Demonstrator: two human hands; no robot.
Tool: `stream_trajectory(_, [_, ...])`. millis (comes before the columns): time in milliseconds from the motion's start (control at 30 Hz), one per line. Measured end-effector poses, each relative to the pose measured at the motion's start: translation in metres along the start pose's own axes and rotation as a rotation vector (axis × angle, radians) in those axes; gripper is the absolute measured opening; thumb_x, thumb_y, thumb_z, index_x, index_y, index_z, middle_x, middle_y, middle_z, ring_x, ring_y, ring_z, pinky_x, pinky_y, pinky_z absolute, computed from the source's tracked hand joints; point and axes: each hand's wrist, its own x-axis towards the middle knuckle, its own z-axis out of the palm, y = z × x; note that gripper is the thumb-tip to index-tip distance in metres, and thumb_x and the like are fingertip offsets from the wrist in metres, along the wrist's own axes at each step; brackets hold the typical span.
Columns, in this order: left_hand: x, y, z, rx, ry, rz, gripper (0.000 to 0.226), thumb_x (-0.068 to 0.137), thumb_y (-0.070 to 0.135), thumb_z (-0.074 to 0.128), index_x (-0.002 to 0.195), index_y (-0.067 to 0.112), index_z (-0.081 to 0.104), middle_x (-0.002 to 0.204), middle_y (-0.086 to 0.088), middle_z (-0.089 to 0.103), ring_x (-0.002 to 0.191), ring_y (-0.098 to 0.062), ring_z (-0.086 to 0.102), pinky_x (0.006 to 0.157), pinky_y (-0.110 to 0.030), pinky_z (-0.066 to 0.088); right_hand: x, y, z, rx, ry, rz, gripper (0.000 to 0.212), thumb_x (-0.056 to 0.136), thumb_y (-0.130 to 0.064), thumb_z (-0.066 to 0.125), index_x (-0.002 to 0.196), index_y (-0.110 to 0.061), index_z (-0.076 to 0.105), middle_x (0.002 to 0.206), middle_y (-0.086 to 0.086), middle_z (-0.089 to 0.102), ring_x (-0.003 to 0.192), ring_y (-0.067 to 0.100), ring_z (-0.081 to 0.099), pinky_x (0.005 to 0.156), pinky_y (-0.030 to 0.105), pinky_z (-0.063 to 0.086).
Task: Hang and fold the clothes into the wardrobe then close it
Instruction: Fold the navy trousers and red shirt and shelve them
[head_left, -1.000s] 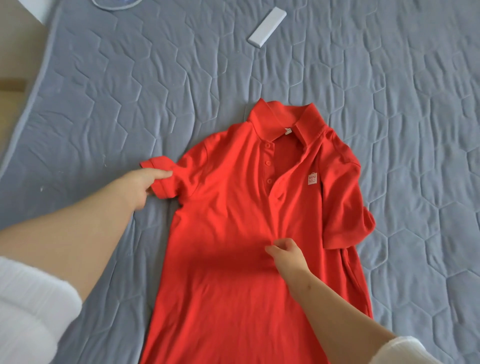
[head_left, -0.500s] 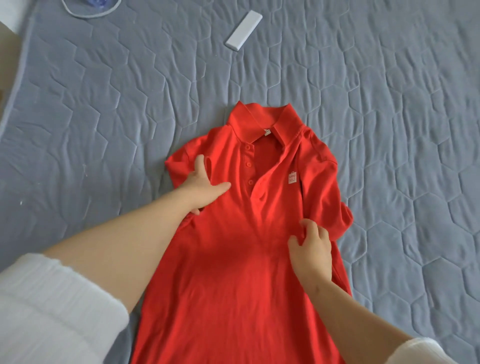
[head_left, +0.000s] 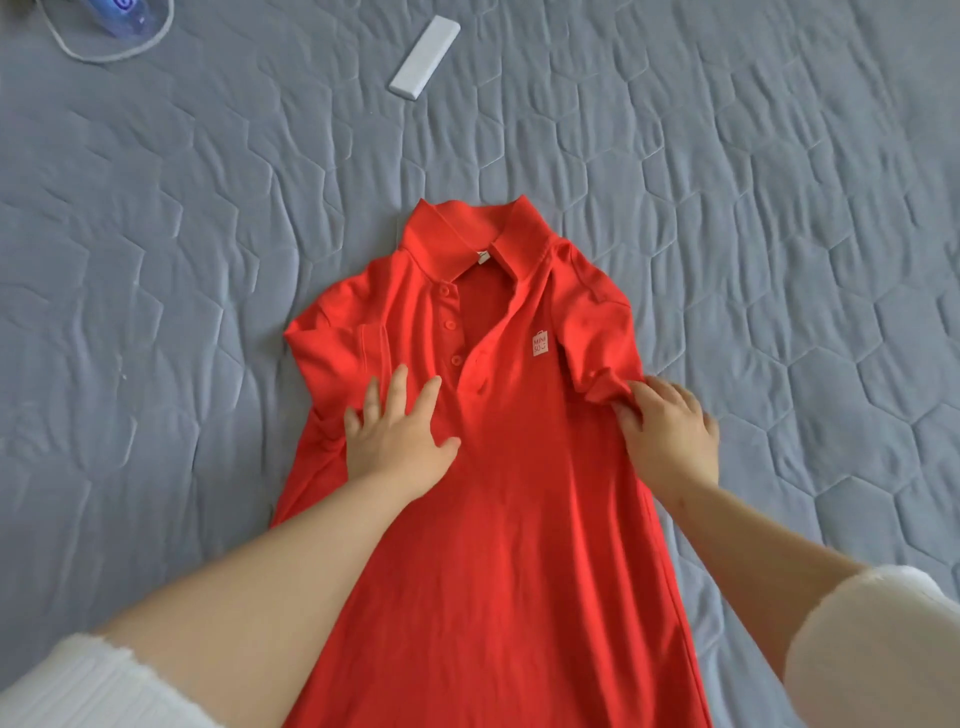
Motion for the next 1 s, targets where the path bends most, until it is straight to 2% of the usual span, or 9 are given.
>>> stream_trajectory(133, [-0.005,0.012,0.001,-0.078,0.075,0.011,0.073,0.086,0.053,0.050,0.146,0.038,0.012,0.157,0.003,-0.003,0.144,-0.027,0.003,0.113,-0.045,0.014,0.018,0.000,-0.031,0.753,0.276,0.445,0.022,0.095,-0.027,0.043,0.106,-0.010,0.053,0.083,0.002,0.058,0.081,0.023,0.058,0.067,0.018,0.042])
stream_trajectory(200, [-0.006,0.021,-0.001,-0.135,0.087,0.039,0.073,0.085,0.050,0.053,0.146,0.036,0.015,0.157,0.002,0.001,0.143,-0.025,0.007,0.112,-0.041,0.018,0.029,0.007,-0.046,1.037,0.414,0.673,0.010,0.093,-0.026,0.044,0.093,-0.016,0.047,0.081,-0.002,0.052,0.075,0.019,0.053,0.056,0.016,0.036])
stream_trajectory(267, [-0.007,0.027,-0.003,-0.163,0.082,0.081,0.073,0.084,0.047,0.055,0.146,0.035,0.017,0.157,0.000,0.005,0.142,-0.024,0.013,0.111,-0.038,0.022,0.034,0.017,-0.052,1.210,0.379,0.853,0.011,0.091,-0.027,0.049,0.090,-0.018,0.043,0.094,0.006,0.052,0.069,0.018,0.049,0.063,0.021,0.041])
stream_trajectory(367, [-0.010,0.035,-0.004,-0.192,-0.005,0.098,0.074,0.084,0.046,0.055,0.146,0.036,0.014,0.156,0.001,0.008,0.142,-0.021,0.016,0.110,-0.037,0.025,0.025,0.028,-0.046,1.195,0.033,1.003,0.031,0.088,-0.027,0.056,0.114,-0.010,0.049,0.090,0.009,0.050,0.062,0.018,0.045,0.071,0.036,0.041])
stream_trajectory(500, [-0.013,0.042,0.003,-0.217,-0.206,0.126,0.074,0.085,0.045,0.054,0.145,0.039,0.013,0.156,0.005,0.009,0.139,-0.020,0.024,0.107,-0.037,0.031,0.008,0.032,-0.026,1.066,-0.228,0.963,0.012,0.085,-0.018,0.062,0.088,-0.010,0.054,0.070,0.005,0.047,0.059,0.018,0.046,0.061,0.028,0.040])
stream_trajectory(567, [-0.015,0.042,0.008,-0.218,-0.273,0.140,0.074,0.084,0.044,0.055,0.146,0.039,0.013,0.156,0.007,0.007,0.138,-0.019,0.026,0.108,-0.036,0.032,0.008,0.036,-0.012,0.957,-0.157,0.847,0.024,0.082,-0.009,0.064,0.104,-0.006,0.054,0.078,0.009,0.054,0.065,0.022,0.052,0.062,0.027,0.042])
stream_trajectory(700, [-0.017,0.040,0.019,-0.199,-0.301,0.149,0.075,0.085,0.043,0.055,0.146,0.038,0.013,0.157,0.007,0.004,0.141,-0.017,0.021,0.109,-0.036,0.030,0.014,0.040,-0.002,0.805,0.040,0.818,0.054,0.077,-0.016,0.069,0.124,-0.010,0.044,0.111,0.013,0.055,0.097,0.030,0.057,0.092,0.041,0.047])
stream_trajectory(833, [-0.018,0.040,0.024,-0.195,-0.305,0.158,0.075,0.085,0.043,0.055,0.146,0.039,0.012,0.157,0.008,0.001,0.143,-0.016,0.011,0.110,-0.036,0.027,0.022,0.049,0.007,0.849,0.014,0.823,0.017,0.084,-0.014,0.060,0.097,-0.003,0.060,0.091,0.016,0.057,0.075,0.028,0.056,0.081,0.043,0.048])
stream_trajectory(1000, [-0.017,0.036,0.025,-0.209,-0.321,0.169,0.074,0.085,0.041,0.056,0.146,0.040,0.013,0.157,0.011,0.001,0.142,-0.016,0.016,0.109,-0.034,0.028,0.030,0.066,-0.012,0.977,0.298,0.802,0.024,0.096,-0.024,0.039,0.102,-0.008,0.055,0.084,0.008,0.057,0.073,0.026,0.058,0.076,0.046,0.052])
